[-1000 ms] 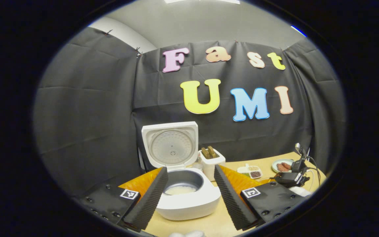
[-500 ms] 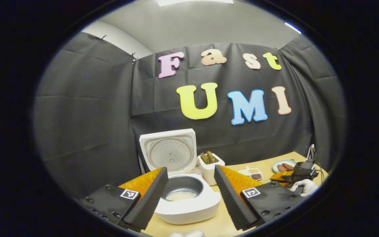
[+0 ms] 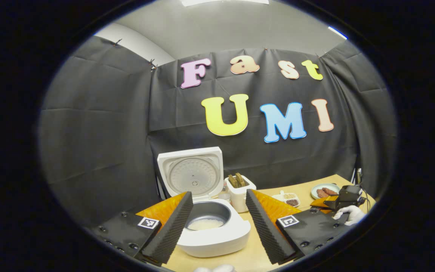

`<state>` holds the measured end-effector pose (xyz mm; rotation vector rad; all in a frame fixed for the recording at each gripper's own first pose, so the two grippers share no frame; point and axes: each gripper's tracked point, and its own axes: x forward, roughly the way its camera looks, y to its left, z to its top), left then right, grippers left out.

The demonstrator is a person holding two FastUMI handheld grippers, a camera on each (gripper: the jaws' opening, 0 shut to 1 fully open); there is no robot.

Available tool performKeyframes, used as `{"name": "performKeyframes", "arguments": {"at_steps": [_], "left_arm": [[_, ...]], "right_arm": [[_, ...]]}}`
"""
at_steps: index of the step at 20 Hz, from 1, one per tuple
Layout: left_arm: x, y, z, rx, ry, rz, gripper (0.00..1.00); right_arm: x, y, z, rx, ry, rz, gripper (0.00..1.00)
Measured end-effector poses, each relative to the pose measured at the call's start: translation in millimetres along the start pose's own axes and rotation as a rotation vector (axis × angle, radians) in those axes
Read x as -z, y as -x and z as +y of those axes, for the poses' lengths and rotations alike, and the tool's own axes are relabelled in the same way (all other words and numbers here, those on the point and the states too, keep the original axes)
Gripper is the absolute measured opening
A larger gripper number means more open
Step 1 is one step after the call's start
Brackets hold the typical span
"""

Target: Close the left gripper, press the button to open the rice cooker; take a wooden spoon from the chopstick holder with the right hand, scoop a spoonful of rice and pour it into the rice cooker, then put the wooden spoon back into the chopstick holder.

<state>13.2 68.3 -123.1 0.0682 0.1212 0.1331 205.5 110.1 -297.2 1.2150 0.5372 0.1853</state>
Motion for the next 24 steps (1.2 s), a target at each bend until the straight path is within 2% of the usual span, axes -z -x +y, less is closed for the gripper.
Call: {"name": "performKeyframes", "arguments": {"at_steps": [5,8,11,17,24], "left_arm": [[-0.2,-1.1,1.9,0.012,-0.002,-0.005,0.99],[8.5,2.6,6.8,0.022,-0.006,0.002,0.99],[12.7,8.7,18.1,0.013,0.006,0.009,0.99],[7.6,24.4,47.9,-0.036,0.012,-0.017,0.99],[11.8,41.6,74.1,-0.084,0.023,-0.032,0.99]], "right_arm": [[-4.5,6.0,19.6,-0.012,-0.011,-0.001,0.16],[-8.4,9.6,52.7,-0.046,-0.029,-0.008,0.17],[5.5,6.4,85.9,-0.08,-0.018,0.013,0.17],[66.6,-10.9,152.8,-0.138,-0.012,0.104,0.17],[174.6,-50.1,213.3,-0.184,0.045,0.247,0.16]]}}
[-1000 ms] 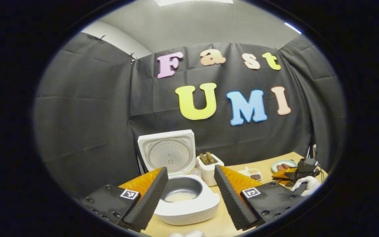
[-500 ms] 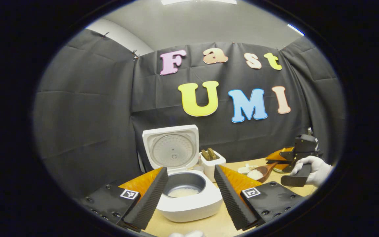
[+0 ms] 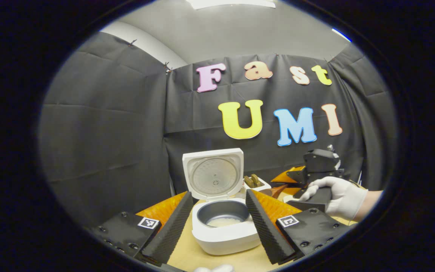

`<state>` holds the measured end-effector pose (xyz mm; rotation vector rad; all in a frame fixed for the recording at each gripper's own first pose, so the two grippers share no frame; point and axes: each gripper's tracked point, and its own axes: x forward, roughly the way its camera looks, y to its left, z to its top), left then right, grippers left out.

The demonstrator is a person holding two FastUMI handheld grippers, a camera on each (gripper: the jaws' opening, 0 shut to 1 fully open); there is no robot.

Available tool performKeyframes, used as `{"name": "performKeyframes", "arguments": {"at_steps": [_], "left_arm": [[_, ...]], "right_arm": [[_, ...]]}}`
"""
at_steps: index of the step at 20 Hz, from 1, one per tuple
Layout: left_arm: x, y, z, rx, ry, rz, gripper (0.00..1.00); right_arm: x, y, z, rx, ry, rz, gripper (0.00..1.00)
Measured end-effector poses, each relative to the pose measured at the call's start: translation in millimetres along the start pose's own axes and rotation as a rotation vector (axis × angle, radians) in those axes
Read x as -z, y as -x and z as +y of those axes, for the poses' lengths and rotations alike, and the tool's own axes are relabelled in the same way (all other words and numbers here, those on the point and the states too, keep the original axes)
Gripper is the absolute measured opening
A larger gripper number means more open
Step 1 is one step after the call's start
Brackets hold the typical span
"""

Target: Close the left gripper, press the button to open the rice cooker; take a wooden spoon from the chopstick holder with the right hand, scoop a spoonful of rice and pour it into the rice cooker, then put the wooden spoon back into the chopstick holder.

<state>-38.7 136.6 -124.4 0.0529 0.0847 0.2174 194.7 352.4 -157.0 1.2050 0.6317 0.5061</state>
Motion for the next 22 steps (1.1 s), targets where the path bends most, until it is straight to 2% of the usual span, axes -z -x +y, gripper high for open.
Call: {"name": "performKeyframes", "arguments": {"at_steps": [6,9,16,22], "left_arm": [[14.7,6.8,30.3,-0.072,0.034,0.024,0.99],[22.5,5.5,38.6,-0.094,0.06,0.033,0.99],[35.7,3.9,47.8,-0.108,0.073,0.052,0.99],[35.7,3.7,52.8,-0.128,0.085,0.052,0.96]], "right_arm": [[67.1,-53.0,9.8,0.009,0.033,0.099,0.16],[77.7,-67.7,1.9,0.029,0.075,0.109,0.16],[66.5,-84.2,-2.6,0.09,0.389,0.021,0.16],[72.0,-92.0,10.2,0.133,0.766,-0.026,0.16]]}}
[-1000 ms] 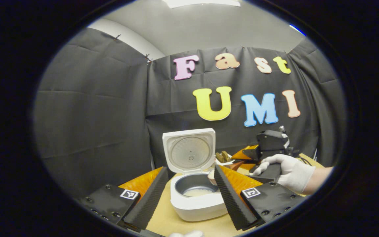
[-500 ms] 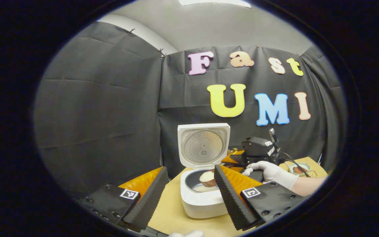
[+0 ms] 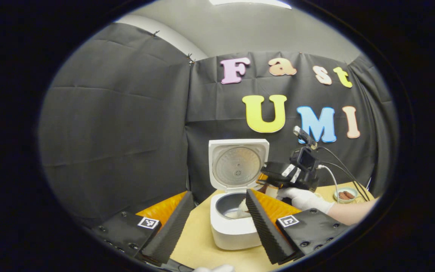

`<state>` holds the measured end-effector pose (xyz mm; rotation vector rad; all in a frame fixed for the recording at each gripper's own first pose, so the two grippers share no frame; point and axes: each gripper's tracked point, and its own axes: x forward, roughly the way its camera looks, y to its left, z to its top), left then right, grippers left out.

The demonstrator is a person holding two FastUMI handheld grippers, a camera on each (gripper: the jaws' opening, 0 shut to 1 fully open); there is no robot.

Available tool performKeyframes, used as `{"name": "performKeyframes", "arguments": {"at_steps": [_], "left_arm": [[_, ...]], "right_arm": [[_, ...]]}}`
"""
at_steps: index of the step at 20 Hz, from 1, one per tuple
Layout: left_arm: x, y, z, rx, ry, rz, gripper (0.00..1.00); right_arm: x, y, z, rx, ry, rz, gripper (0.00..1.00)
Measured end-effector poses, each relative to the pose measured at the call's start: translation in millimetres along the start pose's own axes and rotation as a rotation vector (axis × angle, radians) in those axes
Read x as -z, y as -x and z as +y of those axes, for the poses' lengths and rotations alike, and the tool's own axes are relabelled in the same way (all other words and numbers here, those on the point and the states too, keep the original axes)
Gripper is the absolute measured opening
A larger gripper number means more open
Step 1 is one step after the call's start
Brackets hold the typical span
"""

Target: Close the left gripper, press the button to open the rice cooker; take a wooden spoon from the chopstick holder with the right hand, scoop a spoonful of rice and pour it into the rice cooker, then put the wooden spoon back into the chopstick holder.

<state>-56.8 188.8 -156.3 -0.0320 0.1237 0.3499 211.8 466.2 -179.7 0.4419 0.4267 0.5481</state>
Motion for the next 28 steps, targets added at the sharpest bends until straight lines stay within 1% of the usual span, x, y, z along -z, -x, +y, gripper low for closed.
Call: {"name": "performKeyframes", "arguments": {"at_steps": [1,6,10,12,13,16,18,21,23,25,28], "left_arm": [[-0.7,-0.3,2.1,-0.007,0.002,-0.001,0.99],[-3.2,1.2,2.6,-0.017,0.011,0.005,0.99],[-9.0,4.5,0.7,-0.021,0.009,-0.002,0.99],[-11.4,6.6,-1.3,-0.02,0.006,-0.005,0.99],[-11.5,5.7,-3.6,-0.017,0.006,-0.005,0.99],[-15.1,8.4,-4.5,-0.012,0.005,-0.006,0.99],[-16.8,10.4,-4.5,-0.008,0.005,-0.011,0.99],[-20.2,10.0,-5.0,-0.006,0.003,-0.015,0.99],[-21.4,9.1,-5.6,-0.005,0.003,-0.013,0.99],[-21.2,10.8,-4.6,-0.002,0.0,-0.014,0.99],[-24.3,12.7,-3.7,0.005,-0.004,-0.021,0.99]], "right_arm": [[-0.4,-0.8,4.5,-0.002,0.063,-0.006,0.16],[-3.0,1.9,28.0,-0.001,0.333,-0.052,0.16],[0.1,3.0,44.6,-0.002,0.608,-0.092,0.16],[2.1,7.1,58.1,-0.019,0.787,-0.117,0.16],[3.9,9.3,67.3,-0.04,0.845,-0.135,0.16],[10.0,10.6,69.9,-0.047,1.002,-0.144,0.16],[11.3,11.4,69.5,-0.058,1.038,-0.126,0.16],[11.9,10.3,63.8,-0.052,1.025,-0.1,0.16],[12.0,10.2,64.6,-0.067,0.939,-0.088,0.16],[10.3,11.9,65.6,-0.072,0.819,-0.079,0.17],[-3.4,21.4,65.9,-0.08,0.643,-0.074,0.16]]}}
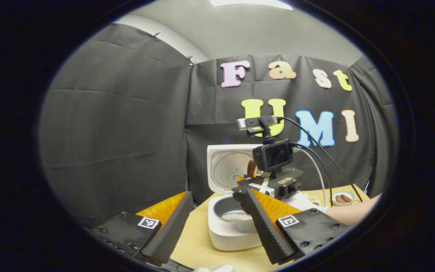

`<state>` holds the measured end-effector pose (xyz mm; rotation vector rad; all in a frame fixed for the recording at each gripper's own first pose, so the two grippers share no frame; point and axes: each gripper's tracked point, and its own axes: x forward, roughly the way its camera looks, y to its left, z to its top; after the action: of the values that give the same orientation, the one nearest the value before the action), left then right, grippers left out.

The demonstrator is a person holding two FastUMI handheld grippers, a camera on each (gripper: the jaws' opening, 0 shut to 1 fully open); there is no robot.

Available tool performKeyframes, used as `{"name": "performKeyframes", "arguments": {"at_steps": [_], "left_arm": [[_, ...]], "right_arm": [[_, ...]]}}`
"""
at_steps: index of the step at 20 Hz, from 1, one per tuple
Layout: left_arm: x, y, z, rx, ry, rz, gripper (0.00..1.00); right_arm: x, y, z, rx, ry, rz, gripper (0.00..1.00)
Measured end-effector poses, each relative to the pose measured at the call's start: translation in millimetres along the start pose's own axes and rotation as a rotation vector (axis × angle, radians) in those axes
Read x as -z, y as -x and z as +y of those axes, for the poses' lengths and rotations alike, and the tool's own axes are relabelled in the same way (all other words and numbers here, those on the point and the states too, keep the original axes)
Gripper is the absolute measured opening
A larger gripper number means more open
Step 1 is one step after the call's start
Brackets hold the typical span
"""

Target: Close the left gripper, press the button to open the rice cooker; take a wooden spoon from the chopstick holder with the right hand, scoop a spoonful of rice and pour it into the rice cooker, then put the wooden spoon back into the chopstick holder.

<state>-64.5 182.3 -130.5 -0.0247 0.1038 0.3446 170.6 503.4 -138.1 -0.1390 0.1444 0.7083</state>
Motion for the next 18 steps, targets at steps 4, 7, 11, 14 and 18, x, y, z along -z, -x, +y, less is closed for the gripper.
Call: {"name": "performKeyframes", "arguments": {"at_steps": [4,7,11,14,18], "left_arm": [[-3.5,-3.0,-5.8,0.009,-0.001,-0.004,0.99],[-11.8,1.0,-9.7,0.023,-0.01,-0.013,0.99],[-22.4,8.1,-20.6,0.051,-0.031,-0.028,0.98],[-25.2,14.2,-34.7,0.081,-0.031,-0.034,0.97],[-28.5,22.3,-60.6,0.131,-0.034,-0.045,0.96]], "right_arm": [[-14.4,15.6,-20.2,-0.008,-0.269,-0.008,0.16],[-22.4,23.3,-40.3,-0.025,-0.504,-0.015,0.17],[-32.5,47.6,-85.0,0.029,-0.717,-0.059,0.16],[-20.8,69.1,-122.4,0.099,-0.73,-0.074,0.16],[4.3,102.1,-178.1,0.188,-0.763,-0.08,0.16]]}}
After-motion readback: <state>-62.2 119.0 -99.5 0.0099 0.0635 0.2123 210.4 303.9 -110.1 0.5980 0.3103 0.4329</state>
